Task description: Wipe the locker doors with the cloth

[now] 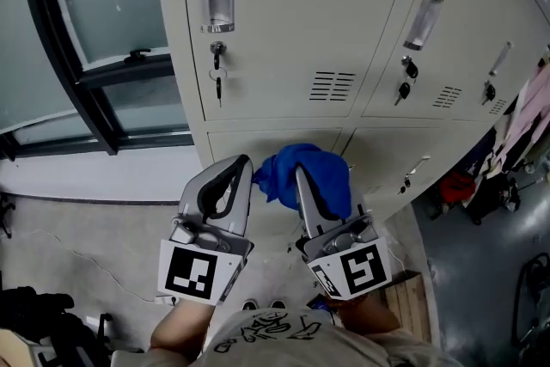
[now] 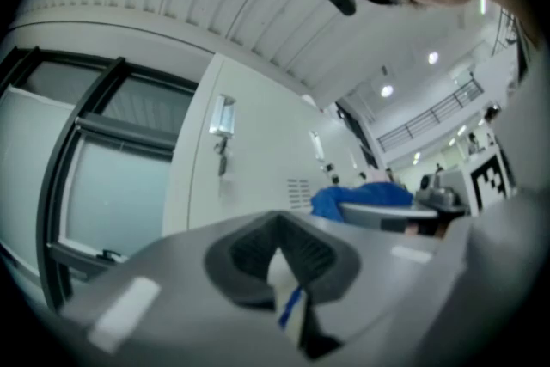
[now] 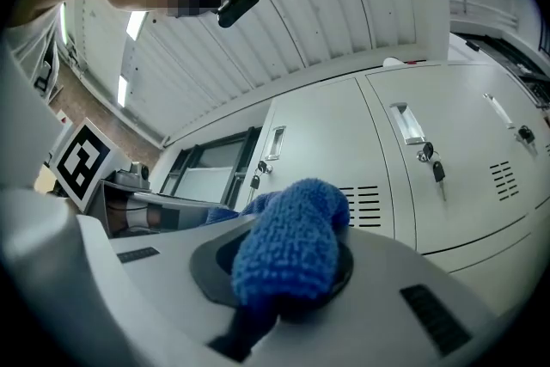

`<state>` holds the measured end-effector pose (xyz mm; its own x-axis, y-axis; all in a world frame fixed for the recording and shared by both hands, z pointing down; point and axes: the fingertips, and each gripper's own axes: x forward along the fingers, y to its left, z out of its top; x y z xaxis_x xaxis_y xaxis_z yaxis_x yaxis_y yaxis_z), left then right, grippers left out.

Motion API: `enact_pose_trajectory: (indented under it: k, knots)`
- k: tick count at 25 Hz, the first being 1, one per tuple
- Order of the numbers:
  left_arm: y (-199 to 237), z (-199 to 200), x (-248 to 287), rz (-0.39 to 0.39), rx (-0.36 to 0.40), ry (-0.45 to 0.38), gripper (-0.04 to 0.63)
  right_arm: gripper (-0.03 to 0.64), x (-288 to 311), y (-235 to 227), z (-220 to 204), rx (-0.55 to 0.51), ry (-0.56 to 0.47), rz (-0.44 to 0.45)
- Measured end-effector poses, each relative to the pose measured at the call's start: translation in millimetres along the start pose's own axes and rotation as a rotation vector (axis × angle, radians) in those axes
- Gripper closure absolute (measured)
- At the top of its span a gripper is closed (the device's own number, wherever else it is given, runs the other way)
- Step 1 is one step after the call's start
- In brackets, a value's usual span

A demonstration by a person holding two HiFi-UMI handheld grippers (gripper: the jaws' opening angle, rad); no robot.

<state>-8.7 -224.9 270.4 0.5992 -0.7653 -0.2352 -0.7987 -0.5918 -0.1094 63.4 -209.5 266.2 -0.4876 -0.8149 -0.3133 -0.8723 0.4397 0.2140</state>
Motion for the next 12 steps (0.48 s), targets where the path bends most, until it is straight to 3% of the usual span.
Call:
enact_pose_trajectory:
  k: [12]
  knots:
    - [29.6,1.4,-21.4,0.035,0.002,-0.010,0.594,0.594,16.3,30.4,3.0,-0.009,0.007,0.047]
